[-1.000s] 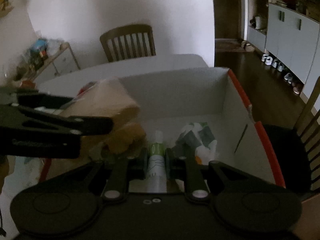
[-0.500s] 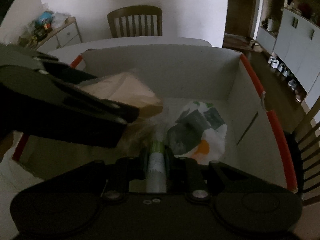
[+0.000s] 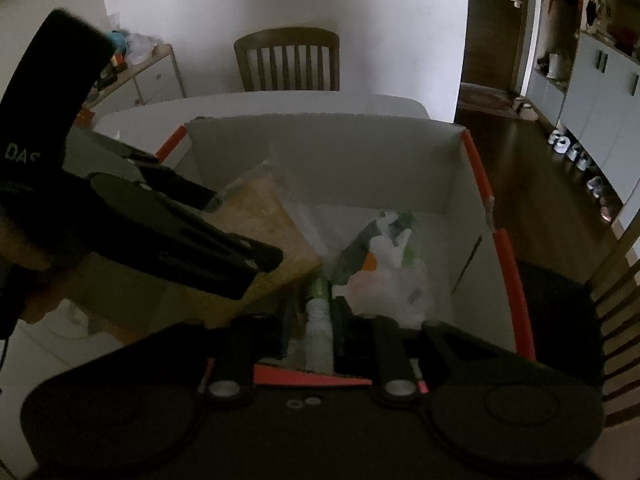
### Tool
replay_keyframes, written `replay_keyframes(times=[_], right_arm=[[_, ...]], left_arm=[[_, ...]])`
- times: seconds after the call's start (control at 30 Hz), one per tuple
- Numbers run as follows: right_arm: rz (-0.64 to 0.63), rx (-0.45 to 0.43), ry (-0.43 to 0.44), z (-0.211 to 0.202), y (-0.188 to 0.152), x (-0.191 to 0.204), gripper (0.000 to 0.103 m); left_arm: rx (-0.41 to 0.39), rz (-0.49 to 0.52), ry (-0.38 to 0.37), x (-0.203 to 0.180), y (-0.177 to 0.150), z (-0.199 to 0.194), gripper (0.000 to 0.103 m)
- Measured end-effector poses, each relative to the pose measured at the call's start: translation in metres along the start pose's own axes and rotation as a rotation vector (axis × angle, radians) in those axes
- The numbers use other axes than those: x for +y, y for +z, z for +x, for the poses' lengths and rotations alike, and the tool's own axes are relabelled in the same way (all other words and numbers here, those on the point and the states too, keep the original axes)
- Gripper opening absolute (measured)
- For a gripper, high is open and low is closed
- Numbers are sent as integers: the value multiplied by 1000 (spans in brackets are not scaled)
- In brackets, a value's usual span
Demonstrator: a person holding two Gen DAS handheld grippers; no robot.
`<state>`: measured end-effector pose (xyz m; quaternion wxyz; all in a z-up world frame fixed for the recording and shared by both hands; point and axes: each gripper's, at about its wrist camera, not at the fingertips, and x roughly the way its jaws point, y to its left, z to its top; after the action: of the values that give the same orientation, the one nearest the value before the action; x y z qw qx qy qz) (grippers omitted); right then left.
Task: Organize objects
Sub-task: 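Open both grippers to release the bread bag and tube in the box, then withdraw both grippers from the box back over the table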
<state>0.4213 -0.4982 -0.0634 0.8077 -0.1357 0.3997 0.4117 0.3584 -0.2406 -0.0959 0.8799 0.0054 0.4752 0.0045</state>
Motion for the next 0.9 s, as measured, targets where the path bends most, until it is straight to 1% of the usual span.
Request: replay_keyframes(times=[0.2,0.37,0.47,0.53,0.7,0.77,0.8,0.9], right_arm=[[31,-11,-8,-9,0,-4,24],[67,-28,-13,-20,0,-3,27],[87,-41,-21,-26,1,-2,32],[94,-51,-24,-29,2,1,37],[105,-68,-31,-36,4,13,40],[108,-75,-32,-40,4,19,46],[109,-81,-32,-42,4,22,52],[110,-93,-33,-46,4,35,56]], left_arm=[[-32,-18,-25,5,-8,-14,77],[-81,-37,-50,9,-15,-34,77],[-112,-43,-65,9,-18,-48,77],[-130,-45,-73,9,-21,-57,77],[-162,-59,-103,11,-31,-77,77],[-173,-65,-115,14,-36,-83,77],[-176,-69,-120,16,-37,-86,77],[-188,-74,-127,21,-44,-95,77]])
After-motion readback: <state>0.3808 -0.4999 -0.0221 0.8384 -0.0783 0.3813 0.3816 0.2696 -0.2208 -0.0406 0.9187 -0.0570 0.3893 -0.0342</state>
